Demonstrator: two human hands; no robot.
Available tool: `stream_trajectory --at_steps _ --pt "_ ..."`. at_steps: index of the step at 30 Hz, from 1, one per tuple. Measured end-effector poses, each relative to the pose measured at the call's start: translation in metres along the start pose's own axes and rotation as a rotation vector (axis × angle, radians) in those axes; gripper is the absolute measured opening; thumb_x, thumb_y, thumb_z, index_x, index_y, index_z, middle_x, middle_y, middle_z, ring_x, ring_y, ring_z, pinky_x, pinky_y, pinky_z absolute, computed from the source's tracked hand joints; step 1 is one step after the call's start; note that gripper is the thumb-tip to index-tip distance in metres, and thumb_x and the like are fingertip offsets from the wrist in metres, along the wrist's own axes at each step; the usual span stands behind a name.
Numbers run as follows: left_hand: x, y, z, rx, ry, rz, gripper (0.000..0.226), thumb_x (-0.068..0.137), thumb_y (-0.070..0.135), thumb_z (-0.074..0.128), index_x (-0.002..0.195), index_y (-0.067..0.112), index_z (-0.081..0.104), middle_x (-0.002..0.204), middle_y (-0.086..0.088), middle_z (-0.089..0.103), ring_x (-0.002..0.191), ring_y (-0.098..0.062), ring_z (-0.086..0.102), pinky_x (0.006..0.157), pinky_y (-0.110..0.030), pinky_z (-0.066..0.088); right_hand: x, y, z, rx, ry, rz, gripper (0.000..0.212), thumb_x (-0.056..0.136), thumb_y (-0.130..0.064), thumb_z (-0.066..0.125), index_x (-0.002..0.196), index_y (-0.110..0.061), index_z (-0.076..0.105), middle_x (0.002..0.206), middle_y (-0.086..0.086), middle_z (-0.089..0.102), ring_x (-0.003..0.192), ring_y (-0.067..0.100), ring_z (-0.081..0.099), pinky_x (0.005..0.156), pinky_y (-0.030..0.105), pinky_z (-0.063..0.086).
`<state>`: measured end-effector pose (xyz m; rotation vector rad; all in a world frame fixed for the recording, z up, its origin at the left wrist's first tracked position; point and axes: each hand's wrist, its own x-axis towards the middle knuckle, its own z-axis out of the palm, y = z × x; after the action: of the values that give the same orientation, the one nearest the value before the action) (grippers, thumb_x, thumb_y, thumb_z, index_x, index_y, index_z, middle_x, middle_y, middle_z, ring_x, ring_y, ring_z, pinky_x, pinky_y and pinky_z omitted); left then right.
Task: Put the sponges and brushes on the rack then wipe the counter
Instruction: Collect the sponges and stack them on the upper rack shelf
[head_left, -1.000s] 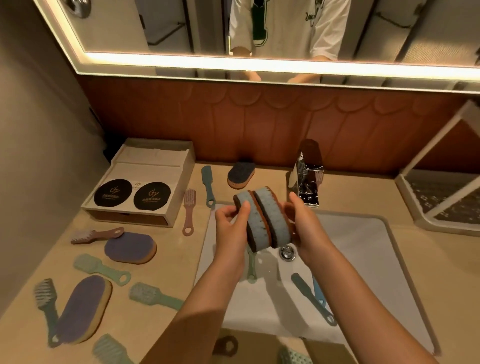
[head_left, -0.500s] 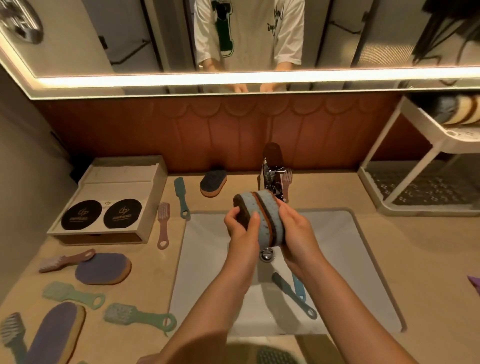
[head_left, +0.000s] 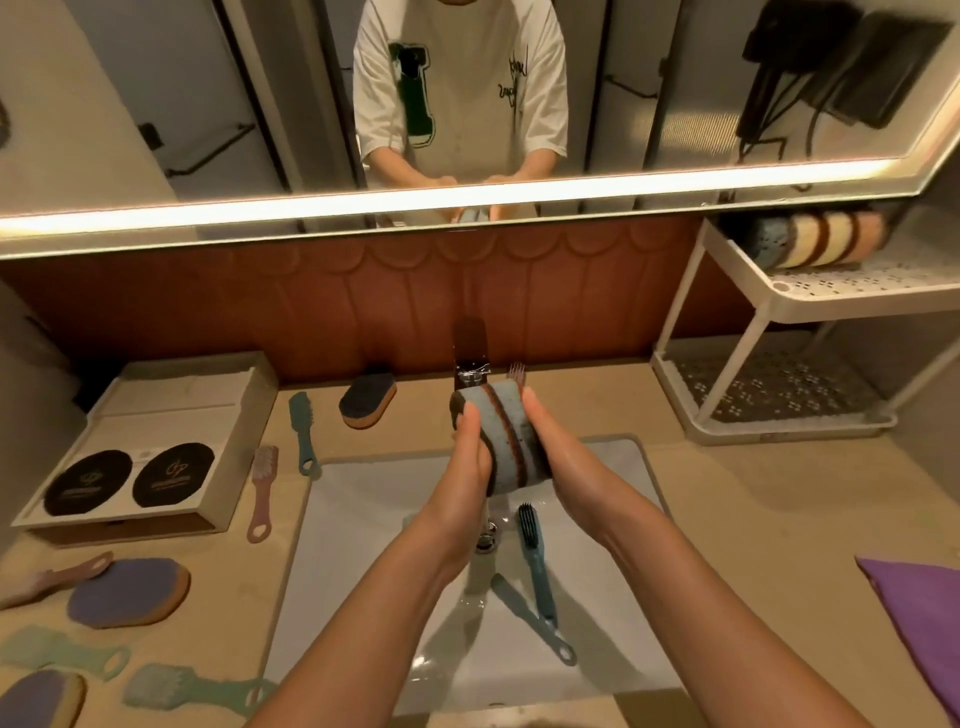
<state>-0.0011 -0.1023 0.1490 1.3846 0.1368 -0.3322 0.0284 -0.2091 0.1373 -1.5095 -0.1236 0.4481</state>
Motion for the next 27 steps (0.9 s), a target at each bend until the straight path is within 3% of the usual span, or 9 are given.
stream_trajectory --at_steps 3,7,10,13,17,19,21,23,27 --pt "0.001 0.009 0.02 -0.003 -0.015 0.024 0.059 0.096 0.053 0.012 0.141 0.025 0.037 0.133 0.006 0.052 0.122 -0.006 0.049 0.112 -0.03 0.031 0.0 0.0 -0.021 0.014 -0.017 0.0 0.1 0.066 -0.088 0.042 0.148 -0.034 0.022 0.155 -0.008 0.027 0.141 0.01 0.028 0.118 0.043 0.023" --pt "0.006 0.028 0.066 0.022 0.002 0.044 0.08 0.082 0.074 0.027 0.147 0.027 0.028 0.15 0.005 0.034 0.138 -0.009 0.032 0.119 -0.039 0.02 -0.013 -0.013 -0.06 0.059 -0.015 -0.031 0.093 0.072 -0.078 0.049 0.148 -0.031 0.024 0.15 -0.005 0.038 0.135 0.009 0.04 0.115 0.041 0.03" --pt "0.014 0.037 0.095 -0.038 -0.013 0.032 0.104 0.062 0.087 0.041 0.147 0.029 0.027 0.156 0.007 0.021 0.144 -0.009 0.017 0.121 -0.039 0.011 -0.026 -0.027 -0.088 0.092 0.01 -0.071 0.07 0.084 -0.057 0.052 0.145 -0.027 0.033 0.14 -0.001 0.051 0.125 0.011 0.052 0.109 0.038 0.039" --pt "0.013 0.05 0.127 -0.086 -0.026 0.048 0.078 0.084 0.068 0.035 0.146 0.021 0.03 0.151 0.008 0.028 0.141 -0.008 0.022 0.118 -0.03 0.014 -0.039 -0.04 -0.114 0.1 0.04 -0.167 0.054 0.085 -0.044 0.058 0.134 -0.025 0.046 0.126 0.0 0.063 0.116 0.013 0.06 0.1 0.036 0.047" --pt "0.02 0.064 0.163 0.132 -0.014 0.245 0.058 0.097 0.049 0.019 0.148 0.021 0.022 0.145 0.018 0.025 0.128 0.007 0.024 0.098 -0.005 0.018 -0.046 -0.06 -0.155 0.132 0.162 -0.203 0.073 0.068 -0.05 0.072 0.131 -0.021 0.048 0.123 0.006 0.063 0.11 0.018 0.063 0.091 0.036 0.054" --pt "0.029 0.074 0.178 0.129 -0.084 0.23 0.059 0.097 0.05 0.013 0.149 0.022 0.018 0.151 0.013 0.024 0.131 0.004 0.024 0.104 -0.011 0.018 -0.049 -0.075 -0.176 0.103 0.215 -0.213 0.078 0.065 -0.051 0.075 0.132 -0.022 0.047 0.122 0.006 0.062 0.109 0.018 0.063 0.086 0.033 0.055" --pt "0.035 0.085 0.197 0.152 -0.129 0.258 0.054 0.1 0.046 0.015 0.149 0.024 0.016 0.138 0.019 0.039 0.12 0.004 0.038 0.105 -0.019 0.025 -0.052 -0.089 -0.198 0.05 0.265 -0.222 0.073 0.069 -0.046 0.073 0.133 -0.022 0.047 0.121 0.005 0.06 0.108 0.018 0.061 0.085 0.032 0.056" --pt "0.044 0.093 0.213 0.216 -0.113 0.309 0.046 0.102 0.04 0.019 0.147 0.028 0.017 0.107 0.031 0.043 0.097 0.014 0.044 0.094 -0.012 0.036 -0.055 -0.101 -0.219 -0.038 0.337 -0.23 0.062 0.077 -0.041 0.068 0.133 -0.022 0.048 0.12 0.003 0.06 0.106 0.017 0.06 0.082 0.029 0.056" --pt "0.06 0.108 0.247 0.415 -0.165 0.327 0.04 0.099 0.045 0.017 0.132 0.033 0.036 0.101 0.024 0.043 0.069 0.024 0.045 0.06 0.006 0.037 -0.059 -0.117 -0.261 -0.209 0.463 -0.236 0.056 0.082 -0.038 0.065 0.132 -0.018 0.051 0.118 0.004 0.061 0.102 0.015 0.059 0.073 0.02 0.051"
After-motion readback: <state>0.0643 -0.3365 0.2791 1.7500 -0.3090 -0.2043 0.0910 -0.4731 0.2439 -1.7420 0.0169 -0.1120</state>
